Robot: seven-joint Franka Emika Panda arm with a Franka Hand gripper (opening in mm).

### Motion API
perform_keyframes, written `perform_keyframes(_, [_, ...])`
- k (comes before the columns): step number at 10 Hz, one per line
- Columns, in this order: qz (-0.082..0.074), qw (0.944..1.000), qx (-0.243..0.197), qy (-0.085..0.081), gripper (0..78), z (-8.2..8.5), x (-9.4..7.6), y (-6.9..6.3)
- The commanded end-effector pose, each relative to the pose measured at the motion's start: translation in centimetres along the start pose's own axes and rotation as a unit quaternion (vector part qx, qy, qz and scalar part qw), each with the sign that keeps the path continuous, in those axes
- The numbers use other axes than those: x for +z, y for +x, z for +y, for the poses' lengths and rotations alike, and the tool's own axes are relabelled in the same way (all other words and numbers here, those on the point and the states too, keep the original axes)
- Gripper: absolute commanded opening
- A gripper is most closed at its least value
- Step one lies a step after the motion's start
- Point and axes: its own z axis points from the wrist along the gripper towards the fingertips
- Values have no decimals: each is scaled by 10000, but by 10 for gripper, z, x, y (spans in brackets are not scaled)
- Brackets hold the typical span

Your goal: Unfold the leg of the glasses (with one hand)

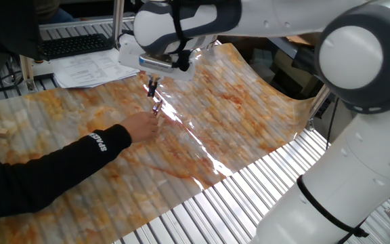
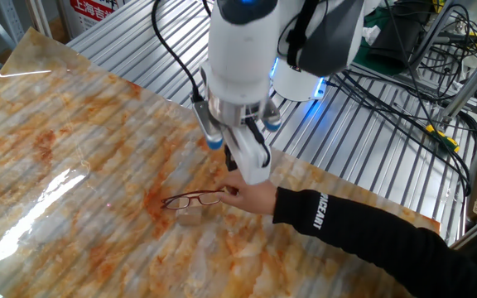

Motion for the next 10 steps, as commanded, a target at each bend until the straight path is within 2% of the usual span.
perform_keyframes(1, [-49,10000,35,39,0,5,3,-4])
perform_keyframes(4, [-157,9997,-19,161,0,6,9,-11])
perform_keyframes(10, [-276,9990,228,261,0,4,23,-19])
